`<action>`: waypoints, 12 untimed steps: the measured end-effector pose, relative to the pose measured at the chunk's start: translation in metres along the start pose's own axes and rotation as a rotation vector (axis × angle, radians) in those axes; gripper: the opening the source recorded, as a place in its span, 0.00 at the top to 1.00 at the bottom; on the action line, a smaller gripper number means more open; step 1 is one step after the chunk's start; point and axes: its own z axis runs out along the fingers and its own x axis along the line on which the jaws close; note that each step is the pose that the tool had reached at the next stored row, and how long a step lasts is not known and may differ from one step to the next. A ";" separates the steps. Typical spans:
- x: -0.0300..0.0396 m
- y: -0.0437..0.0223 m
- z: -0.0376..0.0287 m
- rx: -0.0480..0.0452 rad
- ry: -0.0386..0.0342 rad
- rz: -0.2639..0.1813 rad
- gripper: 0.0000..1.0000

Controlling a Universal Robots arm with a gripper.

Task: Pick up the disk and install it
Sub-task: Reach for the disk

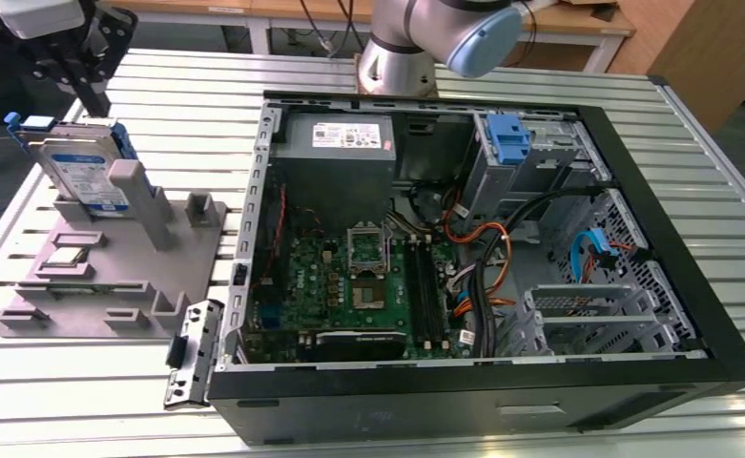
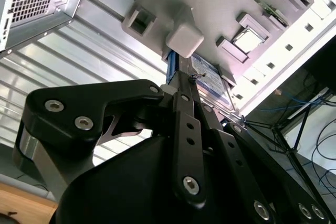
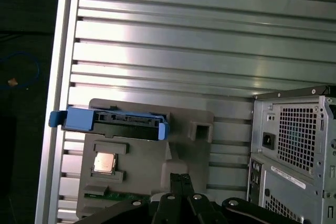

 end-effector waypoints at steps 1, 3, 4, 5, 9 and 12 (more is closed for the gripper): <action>0.0021 0.0007 0.0006 0.0001 0.0000 0.000 0.90; 0.0059 0.0022 0.0021 0.0000 -0.0001 0.000 0.90; 0.0076 0.0031 0.0030 -0.0001 -0.0002 0.000 0.90; 0.0093 0.0042 0.0039 0.0000 -0.0001 0.000 0.90; 0.0152 0.0099 0.0080 0.0000 0.0000 0.001 0.90; 0.0219 0.0141 0.0108 0.0001 0.0001 0.001 0.90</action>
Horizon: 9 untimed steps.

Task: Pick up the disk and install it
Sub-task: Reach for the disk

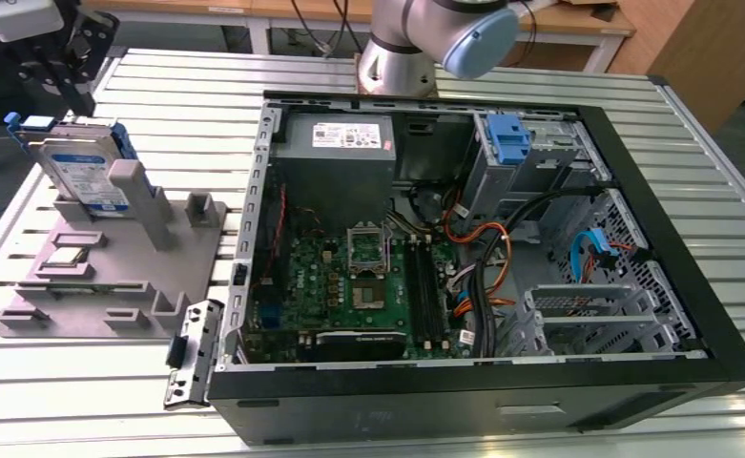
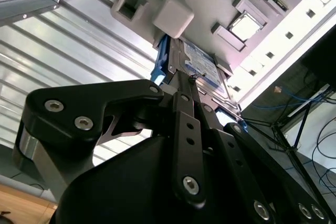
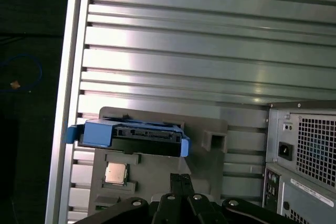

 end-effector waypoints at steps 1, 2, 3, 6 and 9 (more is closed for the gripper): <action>0.0026 0.0014 0.0011 -0.0001 -0.0001 0.000 0.90; 0.0049 0.0026 0.0020 -0.0001 -0.0002 0.000 0.90; 0.0072 0.0038 0.0030 -0.0001 -0.0002 0.000 0.90; 0.0138 0.0070 0.0062 0.0000 -0.0001 0.000 0.90; 0.0205 0.0099 0.0096 0.0000 0.0000 0.000 0.90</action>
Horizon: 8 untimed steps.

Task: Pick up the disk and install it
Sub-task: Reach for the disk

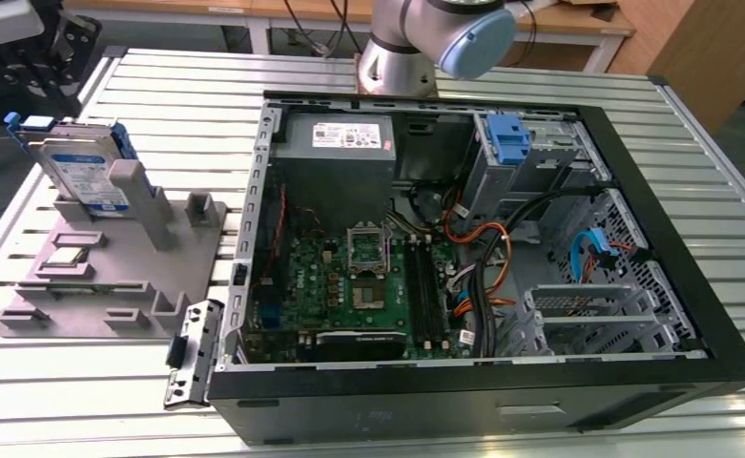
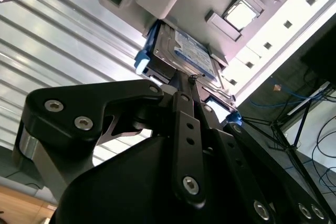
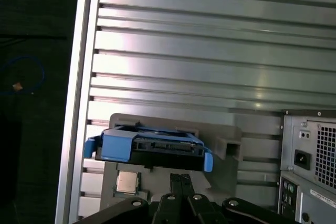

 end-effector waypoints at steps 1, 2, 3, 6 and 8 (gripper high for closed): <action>0.0020 0.0007 0.0013 -0.0001 -0.0001 0.000 0.90; 0.0037 0.0012 0.0026 -0.0001 -0.0002 0.000 0.90; 0.0051 0.0015 0.0039 -0.0001 -0.0002 0.000 0.90; 0.0098 0.0022 0.0073 0.0000 0.0000 0.000 0.90; 0.0126 0.0026 0.0088 -0.0001 -0.0001 0.000 0.90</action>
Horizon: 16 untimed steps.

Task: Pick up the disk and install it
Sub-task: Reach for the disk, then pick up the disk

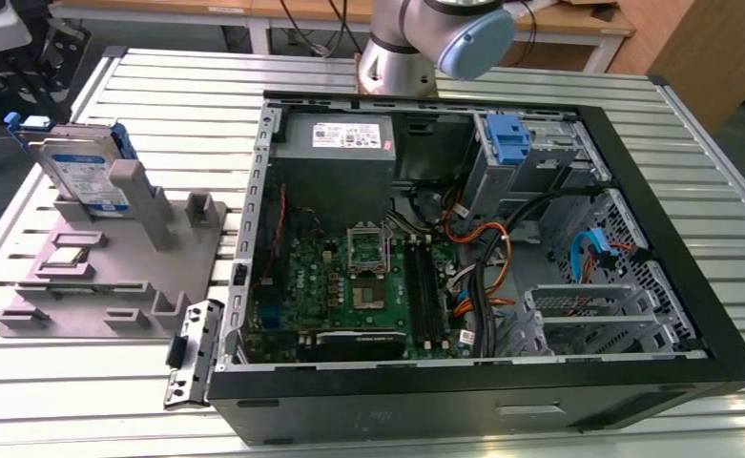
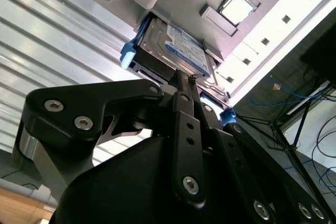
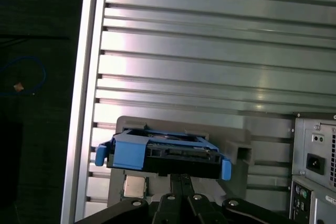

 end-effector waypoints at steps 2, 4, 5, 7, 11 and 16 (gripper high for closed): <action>0.0012 0.0002 0.0006 0.0000 0.0000 0.000 0.90; 0.0027 0.0006 0.0015 -0.0001 -0.0001 0.000 0.90; 0.0036 0.0008 0.0022 0.0000 -0.0001 0.000 0.90; 0.0049 0.0011 0.0034 0.0000 0.0000 0.000 0.90; 0.0051 0.0010 0.0049 0.0000 0.0001 0.000 0.90; 0.0051 0.0010 0.0050 0.0000 0.0001 0.000 0.90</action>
